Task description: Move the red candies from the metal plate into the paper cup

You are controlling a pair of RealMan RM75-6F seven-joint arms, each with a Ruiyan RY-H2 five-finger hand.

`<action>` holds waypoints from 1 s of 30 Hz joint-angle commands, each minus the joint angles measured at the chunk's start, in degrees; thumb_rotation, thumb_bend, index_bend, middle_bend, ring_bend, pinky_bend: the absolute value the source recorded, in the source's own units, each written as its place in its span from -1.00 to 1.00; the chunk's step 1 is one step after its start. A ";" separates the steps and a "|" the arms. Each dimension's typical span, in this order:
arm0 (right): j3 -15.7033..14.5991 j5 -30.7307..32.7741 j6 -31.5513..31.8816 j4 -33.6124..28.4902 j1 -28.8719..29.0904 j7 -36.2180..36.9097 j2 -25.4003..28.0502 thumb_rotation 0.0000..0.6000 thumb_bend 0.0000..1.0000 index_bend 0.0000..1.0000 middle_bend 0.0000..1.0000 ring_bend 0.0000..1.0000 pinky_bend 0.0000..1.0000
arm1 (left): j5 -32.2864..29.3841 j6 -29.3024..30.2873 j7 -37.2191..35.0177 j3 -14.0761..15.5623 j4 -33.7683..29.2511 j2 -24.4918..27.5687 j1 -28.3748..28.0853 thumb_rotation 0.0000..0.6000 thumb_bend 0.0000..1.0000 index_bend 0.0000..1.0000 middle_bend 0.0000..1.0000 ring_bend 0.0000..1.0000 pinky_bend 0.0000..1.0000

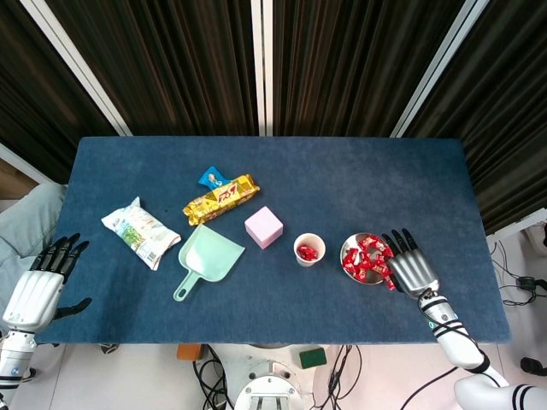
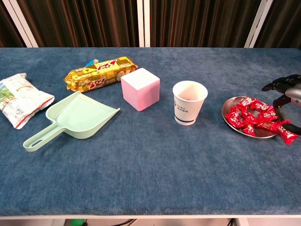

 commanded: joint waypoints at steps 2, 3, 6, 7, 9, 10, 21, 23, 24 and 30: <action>0.12 -0.83 0.75 -0.20 -0.20 0.56 0.18 1.00 -0.05 0.43 -0.85 -1.00 -1.00 | 0.05 -0.01 0.00 0.03 -0.02 0.02 -0.02 1.00 -0.80 -0.82 -0.94 -1.00 -0.70; 0.15 -1.15 1.06 -0.41 -0.29 0.80 0.34 1.00 -0.05 0.44 -0.84 -1.00 -1.00 | 0.07 -0.01 0.01 0.04 -0.02 0.03 -0.02 1.00 -0.80 -0.82 -0.94 -1.00 -0.70; 0.21 -2.75 2.39 -1.85 -0.53 1.76 1.25 1.00 -0.04 0.46 -0.84 -1.00 -1.00 | 0.15 0.09 0.05 0.09 -0.03 0.04 0.02 1.00 -0.81 -0.82 -0.94 -1.00 -0.70; 0.24 -3.38 2.82 -2.56 -0.56 2.15 1.64 1.00 -0.04 0.46 -0.83 -1.00 -1.00 | 0.15 0.12 0.05 0.09 -0.03 0.05 0.05 1.00 -0.81 -0.82 -0.94 -1.00 -0.70; 0.53 -5.12 4.06 -4.40 -0.48 2.93 2.61 1.00 -0.04 0.47 -0.83 -1.00 -1.00 | 0.14 0.23 0.10 0.07 -0.05 0.04 0.09 1.00 -0.80 -0.82 -0.94 -1.00 -0.70; 0.86 -6.09 4.80 -5.46 -0.33 3.04 3.12 1.00 -0.04 0.48 -0.83 -1.00 -1.00 | 0.15 0.25 0.15 0.08 -0.08 0.04 0.11 1.00 -0.80 -0.82 -0.94 -1.00 -0.70; 6.88 -7.59 4.73 -11.25 4.53 -1.71 1.86 1.00 -0.04 0.52 -0.80 -1.00 -1.00 | 0.00 0.38 0.20 0.10 -0.12 0.13 0.26 1.00 -0.80 -0.82 -0.94 -1.00 -0.70; 8.03 -6.55 3.32 -11.13 6.09 -3.64 0.18 1.00 -0.04 0.52 -0.80 -1.00 -1.00 | -0.04 0.43 0.22 0.08 -0.17 0.17 0.29 1.00 -0.80 -0.82 -0.94 -1.00 -0.70; 8.49 -5.98 2.68 -10.99 6.74 -4.35 -0.56 1.00 -0.04 0.52 -0.80 -1.00 -1.00 | -0.05 0.46 0.19 0.06 -0.15 0.18 0.30 1.00 -0.80 -0.82 -0.94 -1.00 -0.70; 10.58 -5.12 1.35 -8.51 10.02 -6.23 -5.29 1.00 -0.04 0.52 -0.78 -1.00 -1.00 | -0.61 0.00 0.07 -0.13 0.01 0.16 0.15 1.00 -0.80 -0.82 -0.94 -1.00 -0.70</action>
